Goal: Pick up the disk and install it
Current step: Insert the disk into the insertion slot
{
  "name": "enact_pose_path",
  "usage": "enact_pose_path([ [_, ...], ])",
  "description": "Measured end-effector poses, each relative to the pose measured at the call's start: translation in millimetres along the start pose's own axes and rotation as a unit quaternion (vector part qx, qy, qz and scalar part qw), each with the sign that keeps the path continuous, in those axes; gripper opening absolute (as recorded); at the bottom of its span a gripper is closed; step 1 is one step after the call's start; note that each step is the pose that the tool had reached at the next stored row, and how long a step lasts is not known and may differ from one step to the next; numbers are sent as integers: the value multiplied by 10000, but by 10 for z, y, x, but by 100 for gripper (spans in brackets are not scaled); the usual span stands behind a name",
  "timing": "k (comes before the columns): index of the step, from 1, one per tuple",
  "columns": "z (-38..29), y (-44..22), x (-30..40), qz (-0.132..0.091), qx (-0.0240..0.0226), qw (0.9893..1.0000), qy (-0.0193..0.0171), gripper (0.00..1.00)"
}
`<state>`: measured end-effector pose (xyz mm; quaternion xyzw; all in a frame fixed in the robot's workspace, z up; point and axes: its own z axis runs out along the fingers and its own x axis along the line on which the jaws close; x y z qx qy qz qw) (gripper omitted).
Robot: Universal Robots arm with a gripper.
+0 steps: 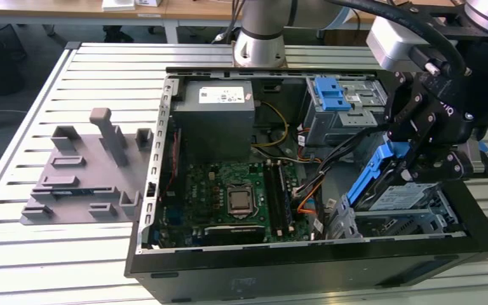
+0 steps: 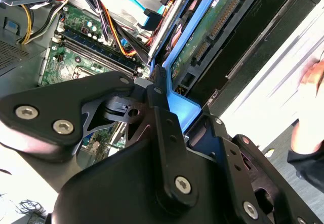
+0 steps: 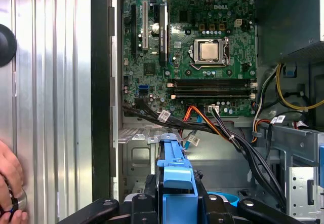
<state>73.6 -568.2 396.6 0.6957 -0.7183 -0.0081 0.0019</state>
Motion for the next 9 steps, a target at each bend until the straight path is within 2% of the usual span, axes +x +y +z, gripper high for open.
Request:
enact_pose_path([
  [5, 26, 0, 0, 11, 0, 10000, -1, 36],
  [9, 80, -1, 1, 24, 0, 10000, -1, 36],
])
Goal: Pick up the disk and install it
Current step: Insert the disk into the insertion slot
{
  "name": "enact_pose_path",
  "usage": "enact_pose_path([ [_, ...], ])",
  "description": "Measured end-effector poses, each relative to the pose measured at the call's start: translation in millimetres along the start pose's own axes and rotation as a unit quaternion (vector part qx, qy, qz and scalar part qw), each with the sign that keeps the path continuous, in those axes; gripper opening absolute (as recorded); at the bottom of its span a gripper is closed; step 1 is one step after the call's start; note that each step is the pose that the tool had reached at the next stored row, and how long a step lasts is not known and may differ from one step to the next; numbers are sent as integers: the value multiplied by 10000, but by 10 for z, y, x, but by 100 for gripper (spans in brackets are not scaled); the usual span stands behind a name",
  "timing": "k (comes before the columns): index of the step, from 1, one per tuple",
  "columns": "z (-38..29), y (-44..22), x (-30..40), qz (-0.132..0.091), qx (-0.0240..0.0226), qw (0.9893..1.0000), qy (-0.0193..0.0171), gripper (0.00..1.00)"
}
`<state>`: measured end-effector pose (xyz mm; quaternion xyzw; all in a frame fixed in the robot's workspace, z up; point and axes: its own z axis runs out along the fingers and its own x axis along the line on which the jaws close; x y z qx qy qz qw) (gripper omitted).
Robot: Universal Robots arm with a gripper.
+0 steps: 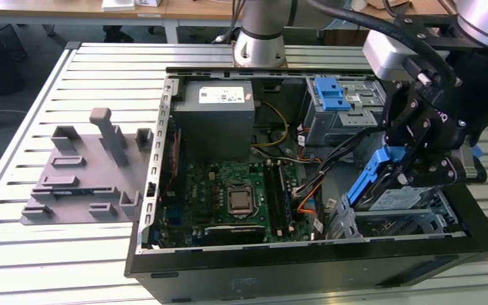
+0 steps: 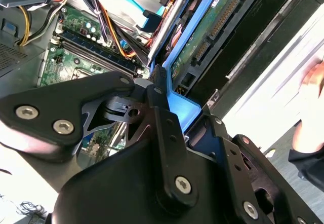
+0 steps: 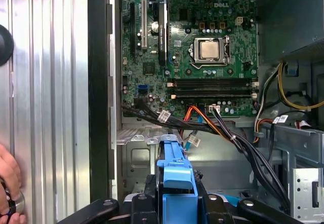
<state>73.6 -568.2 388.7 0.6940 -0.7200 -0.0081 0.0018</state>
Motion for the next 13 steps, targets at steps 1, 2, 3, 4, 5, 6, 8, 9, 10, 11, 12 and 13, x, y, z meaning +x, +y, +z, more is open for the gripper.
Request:
enact_pose_path([
  [1, 17, 0, 0, 0, 0, 10000, 0, 36],
  [2, 32, 0, 1, 1, 0, 10000, 1, 36],
  [3, 46, -1, 1, 0, 0, 10000, 0, 36],
  [4, 60, -1, 1, 1, 0, 10000, 0, 36],
  [5, 73, -1, 1, 1, 0, 10000, 0, 36],
  [6, 86, -1, 1, 1, 0, 10000, 0, 36],
  [8, 112, -2, 2, 1, 0, 10000, 1, 36],
  [9, 123, -2, 2, 1, 0, 10000, 1, 36],
  [10, 134, -2, 2, 1, 0, 10000, 1, 36],
  [11, 145, -2, 2, 1, 0, 10000, 0, 36],
  [12, 155, -2, 2, 1, 0, 10000, 0, 36],
  [13, 164, -2, 2, 1, 0, 10000, 0, 36],
])
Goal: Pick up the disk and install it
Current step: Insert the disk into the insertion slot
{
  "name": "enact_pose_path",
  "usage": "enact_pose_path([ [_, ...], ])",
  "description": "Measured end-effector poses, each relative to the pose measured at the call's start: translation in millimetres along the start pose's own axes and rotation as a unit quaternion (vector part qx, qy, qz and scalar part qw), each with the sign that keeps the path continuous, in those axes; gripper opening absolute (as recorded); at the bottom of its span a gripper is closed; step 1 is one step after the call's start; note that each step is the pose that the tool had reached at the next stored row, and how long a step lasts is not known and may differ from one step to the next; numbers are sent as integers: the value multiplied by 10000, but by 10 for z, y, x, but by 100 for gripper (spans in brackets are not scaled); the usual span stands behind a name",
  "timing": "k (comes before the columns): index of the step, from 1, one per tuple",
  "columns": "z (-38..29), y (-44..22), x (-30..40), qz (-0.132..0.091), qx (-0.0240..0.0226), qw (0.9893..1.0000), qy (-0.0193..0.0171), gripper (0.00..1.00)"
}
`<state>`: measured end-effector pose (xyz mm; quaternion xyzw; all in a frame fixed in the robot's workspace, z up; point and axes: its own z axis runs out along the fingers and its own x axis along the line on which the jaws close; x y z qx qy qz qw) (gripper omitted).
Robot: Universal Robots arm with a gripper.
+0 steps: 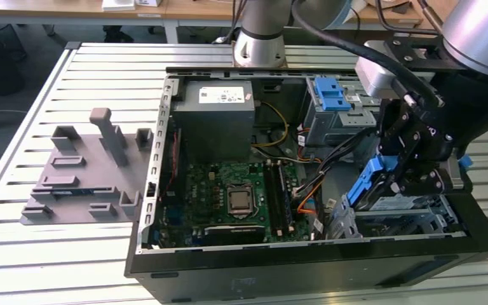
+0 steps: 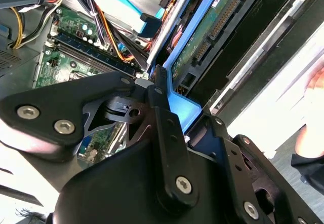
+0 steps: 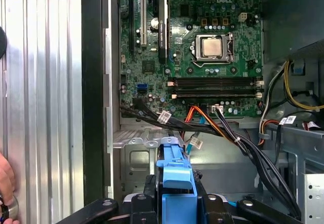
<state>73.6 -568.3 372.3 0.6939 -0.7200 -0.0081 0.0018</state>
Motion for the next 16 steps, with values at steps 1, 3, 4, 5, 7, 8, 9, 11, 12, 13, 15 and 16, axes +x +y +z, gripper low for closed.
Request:
enact_pose_path([
  [1, 9, 0, 0, 0, 0, 10000, 0, 36],
  [3, 26, 0, 0, 0, 0, 10000, 0, 36],
  [4, 33, -1, 0, 0, 0, 10000, 0, 36],
  [5, 39, 0, 0, 0, 0, 10000, 0, 36],
  [7, 54, -1, 1, 0, 0, 10000, 0, 36],
  [8, 61, -1, 1, 0, 0, 10000, 0, 36],
  [9, 69, -1, 1, 0, 0, 10000, 0, 36],
  [11, 88, -1, 1, 0, 0, 10000, 0, 36],
  [12, 99, -1, 1, 0, 0, 10000, 0, 36],
  [13, 110, -2, 1, 0, 0, 10000, 0, 36],
  [15, 133, -2, 1, 0, 0, 10000, 1, 36],
  [16, 144, -2, 2, 0, 0, 10000, 0, 36],
])
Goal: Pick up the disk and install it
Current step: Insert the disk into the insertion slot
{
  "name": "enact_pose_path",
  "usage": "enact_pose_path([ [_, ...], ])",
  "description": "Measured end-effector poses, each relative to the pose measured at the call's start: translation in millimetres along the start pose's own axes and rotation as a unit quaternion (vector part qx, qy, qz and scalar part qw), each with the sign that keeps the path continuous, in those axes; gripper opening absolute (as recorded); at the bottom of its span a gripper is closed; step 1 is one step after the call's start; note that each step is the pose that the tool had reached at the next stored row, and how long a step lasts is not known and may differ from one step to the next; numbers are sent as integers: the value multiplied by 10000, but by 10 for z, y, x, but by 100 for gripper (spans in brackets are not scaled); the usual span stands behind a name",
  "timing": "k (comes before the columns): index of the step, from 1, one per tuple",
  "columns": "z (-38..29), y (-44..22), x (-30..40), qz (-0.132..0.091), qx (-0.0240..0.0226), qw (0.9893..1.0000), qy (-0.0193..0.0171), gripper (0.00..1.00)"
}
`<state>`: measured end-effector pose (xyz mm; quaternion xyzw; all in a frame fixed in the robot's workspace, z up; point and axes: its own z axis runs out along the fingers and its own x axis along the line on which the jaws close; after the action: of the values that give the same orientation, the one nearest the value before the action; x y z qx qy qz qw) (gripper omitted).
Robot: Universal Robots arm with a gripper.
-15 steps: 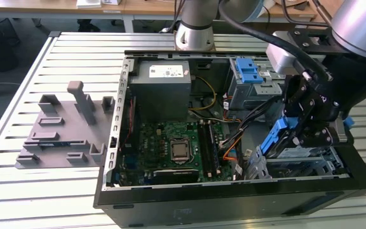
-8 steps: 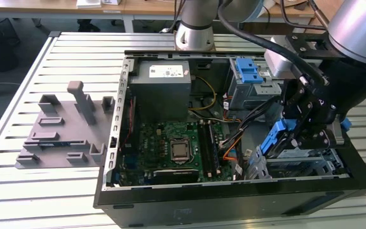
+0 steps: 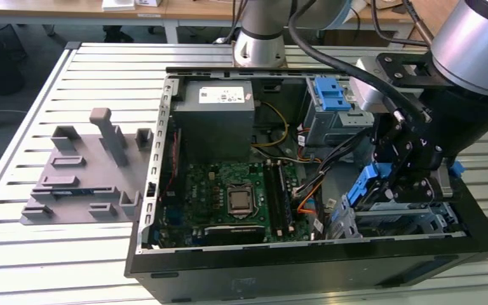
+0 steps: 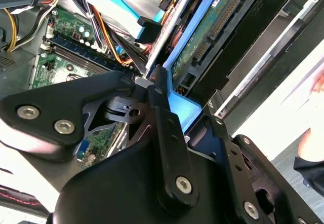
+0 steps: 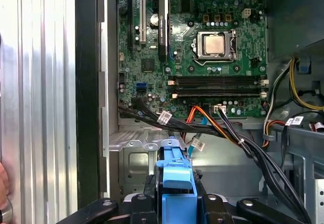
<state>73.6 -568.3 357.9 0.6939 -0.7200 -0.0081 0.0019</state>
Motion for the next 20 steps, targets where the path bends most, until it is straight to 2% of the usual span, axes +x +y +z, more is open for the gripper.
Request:
enact_pose_path([
  [14, 138, -2, 2, 0, 0, 10000, 0, 36],
  [20, 143, -2, 3, 0, 0, 10000, 7, 36],
])
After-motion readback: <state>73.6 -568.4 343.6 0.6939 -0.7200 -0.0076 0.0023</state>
